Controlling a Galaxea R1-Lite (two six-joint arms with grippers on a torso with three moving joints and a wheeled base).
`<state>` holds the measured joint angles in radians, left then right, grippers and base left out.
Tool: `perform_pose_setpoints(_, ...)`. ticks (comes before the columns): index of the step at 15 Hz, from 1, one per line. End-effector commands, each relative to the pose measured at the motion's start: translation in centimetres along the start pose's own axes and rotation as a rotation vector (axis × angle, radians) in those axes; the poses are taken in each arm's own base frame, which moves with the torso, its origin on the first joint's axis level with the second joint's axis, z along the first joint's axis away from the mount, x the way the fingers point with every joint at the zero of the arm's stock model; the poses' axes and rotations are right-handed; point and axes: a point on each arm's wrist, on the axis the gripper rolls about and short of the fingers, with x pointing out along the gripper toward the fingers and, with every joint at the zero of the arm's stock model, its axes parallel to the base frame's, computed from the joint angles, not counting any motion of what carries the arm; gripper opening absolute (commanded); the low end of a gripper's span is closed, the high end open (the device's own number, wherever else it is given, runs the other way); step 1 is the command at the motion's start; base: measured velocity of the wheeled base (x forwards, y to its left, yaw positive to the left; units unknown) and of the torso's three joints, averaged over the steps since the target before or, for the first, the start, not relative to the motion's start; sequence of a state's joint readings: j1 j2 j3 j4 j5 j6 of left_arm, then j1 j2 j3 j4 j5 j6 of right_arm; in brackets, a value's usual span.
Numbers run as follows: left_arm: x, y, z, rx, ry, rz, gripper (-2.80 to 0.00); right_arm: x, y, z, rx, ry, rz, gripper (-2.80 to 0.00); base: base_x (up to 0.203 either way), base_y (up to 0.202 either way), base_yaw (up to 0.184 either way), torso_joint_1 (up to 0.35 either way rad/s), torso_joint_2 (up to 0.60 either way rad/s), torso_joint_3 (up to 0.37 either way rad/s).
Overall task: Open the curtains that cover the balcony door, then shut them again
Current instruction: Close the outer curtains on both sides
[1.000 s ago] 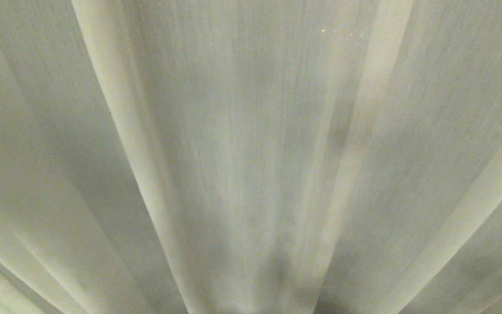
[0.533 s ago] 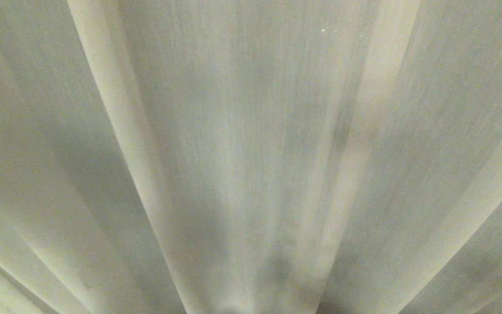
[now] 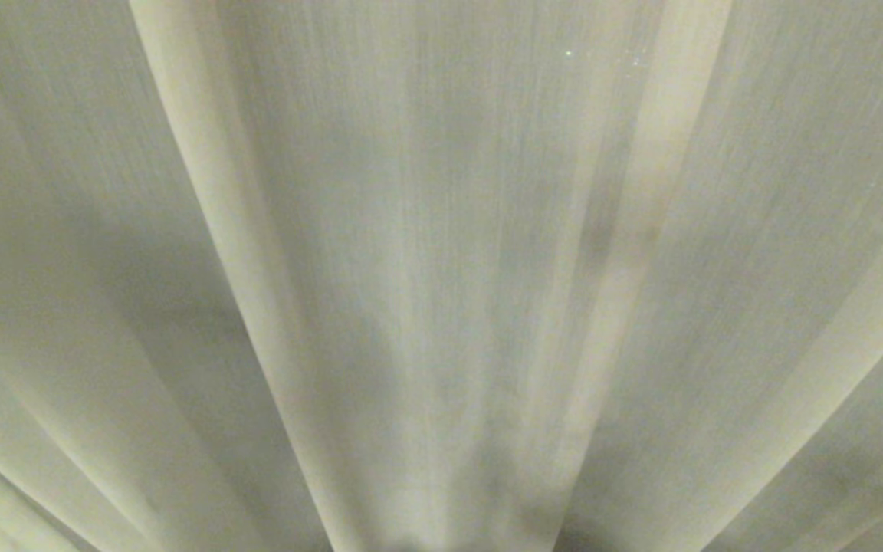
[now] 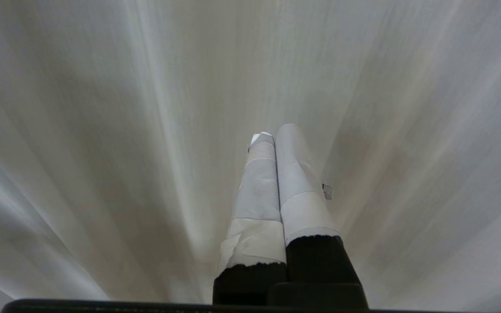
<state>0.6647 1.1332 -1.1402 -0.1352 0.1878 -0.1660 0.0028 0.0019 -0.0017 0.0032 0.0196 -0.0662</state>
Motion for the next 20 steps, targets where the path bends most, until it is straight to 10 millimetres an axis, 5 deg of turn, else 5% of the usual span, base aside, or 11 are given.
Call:
perform_pose_setpoints(1, 3.1, -0.5, -0.6, 0.002, 0.029, -0.034, 0.00, 0.0, 0.0, 0.0, 0.000, 0.000, 0.001, -2.80, 0.000, 0.000, 0.000, 0.000, 0.00, 0.000)
perform_pose_setpoints(6, 7.1, -1.3, -0.6, -0.001, -0.025, -0.074, 0.00, 0.0, 0.0, 0.0, -0.001, 0.000, 0.001, -2.80, 0.000, 0.000, 0.000, 0.000, 0.00, 0.000)
perform_pose_setpoints(7, 7.4, -1.4, -0.6, -0.001, -0.026, -0.075, -2.80, 0.0, 0.0, 0.0, 0.000, 0.000, 0.001, -2.80, 0.000, 0.000, 0.000, 0.000, 0.00, 0.000)
perform_pose_setpoints(14, 7.4, -1.3, -0.7, 0.001, -0.023, -0.070, -2.80, 0.0, 0.0, 0.0, -0.001, 0.000, 0.001, -2.80, 0.000, 0.000, 0.000, 0.000, 0.00, 0.000)
perform_pose_setpoints(20, 5.3, -1.1, 0.8, -0.008, -0.079, -0.076, -2.80, 0.0, 0.0, 0.0, 0.000, 0.000, 0.001, -2.80, 0.000, 0.000, 0.000, 0.000, 0.00, 0.000)
